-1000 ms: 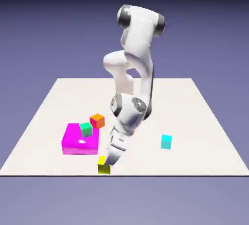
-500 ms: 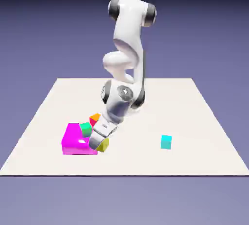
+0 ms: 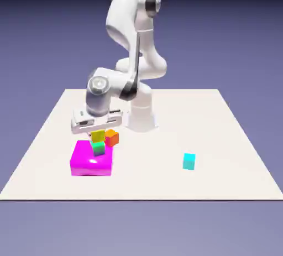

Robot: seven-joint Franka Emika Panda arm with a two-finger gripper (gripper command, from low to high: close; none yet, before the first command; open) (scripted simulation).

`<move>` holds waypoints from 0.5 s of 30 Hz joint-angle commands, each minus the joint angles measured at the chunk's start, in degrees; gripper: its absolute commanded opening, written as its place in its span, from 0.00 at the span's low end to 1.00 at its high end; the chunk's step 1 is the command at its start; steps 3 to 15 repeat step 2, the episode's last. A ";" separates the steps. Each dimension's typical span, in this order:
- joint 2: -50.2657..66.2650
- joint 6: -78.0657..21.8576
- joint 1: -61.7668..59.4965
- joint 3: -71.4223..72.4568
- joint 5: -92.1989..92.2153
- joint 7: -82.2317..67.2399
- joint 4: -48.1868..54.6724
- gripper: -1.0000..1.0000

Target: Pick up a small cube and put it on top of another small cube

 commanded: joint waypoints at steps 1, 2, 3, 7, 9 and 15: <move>0.00 0.00 -0.08 0.00 0.00 0.00 0.00 1.00; -1.23 -2.49 0.28 0.21 -0.02 0.06 1.28 1.00; -1.23 -2.49 0.28 0.21 -0.02 0.06 1.28 1.00; -1.23 -2.49 0.28 0.21 -0.02 0.06 1.28 1.00; -1.23 -2.49 0.28 0.21 -0.02 0.06 1.28 1.00; -1.23 -2.49 0.28 0.21 -0.02 0.06 1.28 1.00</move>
